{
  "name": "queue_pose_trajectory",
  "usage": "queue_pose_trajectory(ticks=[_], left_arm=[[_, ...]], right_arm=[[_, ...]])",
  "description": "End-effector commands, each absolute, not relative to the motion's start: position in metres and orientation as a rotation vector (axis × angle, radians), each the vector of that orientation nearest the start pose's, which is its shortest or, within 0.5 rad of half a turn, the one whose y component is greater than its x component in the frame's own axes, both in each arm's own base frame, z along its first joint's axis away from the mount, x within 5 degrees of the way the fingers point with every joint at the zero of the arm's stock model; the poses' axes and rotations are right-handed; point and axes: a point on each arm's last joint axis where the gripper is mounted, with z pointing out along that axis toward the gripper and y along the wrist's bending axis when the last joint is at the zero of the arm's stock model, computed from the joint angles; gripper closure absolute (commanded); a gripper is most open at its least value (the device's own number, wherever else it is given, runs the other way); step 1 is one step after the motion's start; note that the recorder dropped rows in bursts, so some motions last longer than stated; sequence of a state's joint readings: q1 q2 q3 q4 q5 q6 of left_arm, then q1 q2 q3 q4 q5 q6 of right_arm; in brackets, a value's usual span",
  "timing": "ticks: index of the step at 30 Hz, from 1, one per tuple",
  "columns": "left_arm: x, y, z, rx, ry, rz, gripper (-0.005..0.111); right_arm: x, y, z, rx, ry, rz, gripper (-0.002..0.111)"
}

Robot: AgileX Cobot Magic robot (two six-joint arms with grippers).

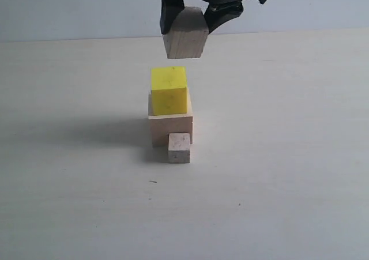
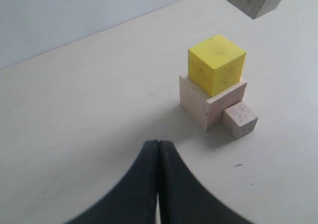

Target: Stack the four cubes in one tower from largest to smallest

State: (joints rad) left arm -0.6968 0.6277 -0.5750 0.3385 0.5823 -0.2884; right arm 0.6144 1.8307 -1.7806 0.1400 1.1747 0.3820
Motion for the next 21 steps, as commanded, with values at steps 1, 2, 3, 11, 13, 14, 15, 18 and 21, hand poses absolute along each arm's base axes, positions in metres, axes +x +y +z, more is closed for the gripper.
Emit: queue_pose_trajectory(ticks=[1, 2, 3, 11, 13, 14, 15, 18, 21], left_arm=[[0.100, -0.062, 0.309, 0.587, 1.973, -0.256, 0.107], [0.099, -0.061, 0.310, 0.583, 1.965, -0.260, 0.107], [0.097, -0.060, 0.311, 0.581, 1.956, -0.261, 0.107], [0.095, -0.058, 0.313, 0.574, 1.941, -0.267, 0.107], [0.095, -0.058, 0.313, 0.574, 1.941, -0.267, 0.107], [0.095, -0.058, 0.313, 0.574, 1.941, -0.267, 0.107], [0.095, -0.058, 0.313, 0.574, 1.941, -0.267, 0.107], [0.095, -0.058, 0.313, 0.574, 1.941, -0.267, 0.107], [0.095, -0.058, 0.313, 0.574, 1.941, -0.267, 0.107]], right_arm=[[0.329, 0.255, 0.335, -0.270, 2.790, 0.463, 0.108], [0.333, 0.260, 0.333, -0.248, 2.797, 0.486, 0.108], [0.335, 0.262, 0.331, -0.232, 2.801, 0.490, 0.108], [0.350, 0.267, 0.300, -0.207, 2.852, 0.391, 0.108], [0.351, 0.267, 0.299, -0.204, 2.854, 0.384, 0.108], [0.351, 0.267, 0.299, -0.197, 2.855, 0.385, 0.108], [0.351, 0.267, 0.299, -0.184, 2.857, 0.387, 0.108], [0.351, 0.267, 0.298, -0.170, 2.861, 0.388, 0.108], [0.351, 0.268, 0.297, -0.167, 2.864, 0.389, 0.108]])
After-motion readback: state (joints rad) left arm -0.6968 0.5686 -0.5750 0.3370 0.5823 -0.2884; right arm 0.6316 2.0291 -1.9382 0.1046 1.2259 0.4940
